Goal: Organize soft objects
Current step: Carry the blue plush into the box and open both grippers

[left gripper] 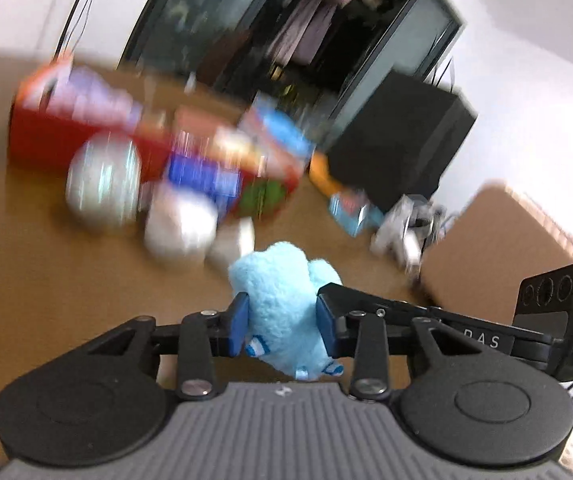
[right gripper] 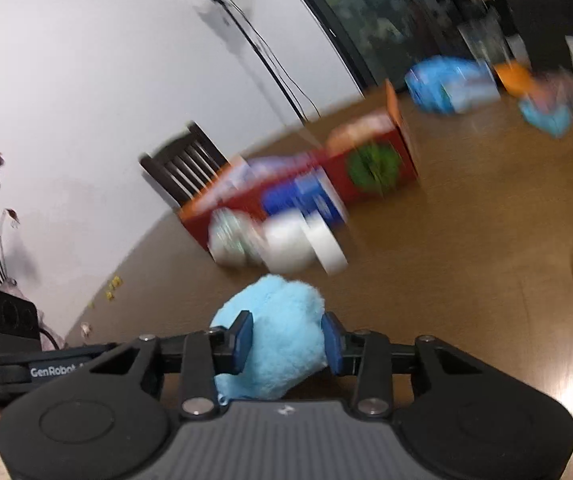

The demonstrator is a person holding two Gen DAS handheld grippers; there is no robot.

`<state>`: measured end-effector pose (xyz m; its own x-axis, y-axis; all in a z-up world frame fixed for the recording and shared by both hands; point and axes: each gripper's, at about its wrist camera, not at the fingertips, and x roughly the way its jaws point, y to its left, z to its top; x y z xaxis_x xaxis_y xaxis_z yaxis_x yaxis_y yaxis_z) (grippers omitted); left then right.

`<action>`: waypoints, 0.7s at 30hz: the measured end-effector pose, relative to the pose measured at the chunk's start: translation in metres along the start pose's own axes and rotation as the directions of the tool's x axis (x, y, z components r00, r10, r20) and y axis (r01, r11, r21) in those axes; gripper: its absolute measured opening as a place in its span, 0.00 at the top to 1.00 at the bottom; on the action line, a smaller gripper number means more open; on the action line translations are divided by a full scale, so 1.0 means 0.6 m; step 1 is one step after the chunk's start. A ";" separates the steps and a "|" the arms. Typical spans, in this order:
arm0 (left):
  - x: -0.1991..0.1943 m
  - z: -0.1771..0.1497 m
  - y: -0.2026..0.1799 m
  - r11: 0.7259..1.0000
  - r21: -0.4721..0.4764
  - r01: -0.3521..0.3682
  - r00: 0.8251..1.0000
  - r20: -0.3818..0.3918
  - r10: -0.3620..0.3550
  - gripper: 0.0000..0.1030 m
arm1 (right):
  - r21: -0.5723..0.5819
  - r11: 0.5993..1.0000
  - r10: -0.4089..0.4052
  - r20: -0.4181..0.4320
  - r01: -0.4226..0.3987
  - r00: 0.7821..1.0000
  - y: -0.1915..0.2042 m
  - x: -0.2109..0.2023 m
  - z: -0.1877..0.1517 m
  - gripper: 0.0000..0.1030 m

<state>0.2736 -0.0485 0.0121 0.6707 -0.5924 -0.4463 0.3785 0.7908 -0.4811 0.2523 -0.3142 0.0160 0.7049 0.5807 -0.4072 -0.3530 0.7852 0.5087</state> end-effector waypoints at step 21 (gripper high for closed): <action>0.304 0.352 0.251 0.971 -0.040 -0.234 0.959 -0.175 0.224 0.64 | -0.212 0.958 -0.240 -0.214 0.195 0.947 -0.051 0.536 0.366 0.64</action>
<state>0.5877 -0.0049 0.0174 0.6165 -0.4176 -0.6675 0.1852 0.9009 -0.3925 0.6251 -0.1985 0.0361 0.6203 0.4072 -0.6704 -0.3313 0.9107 0.2466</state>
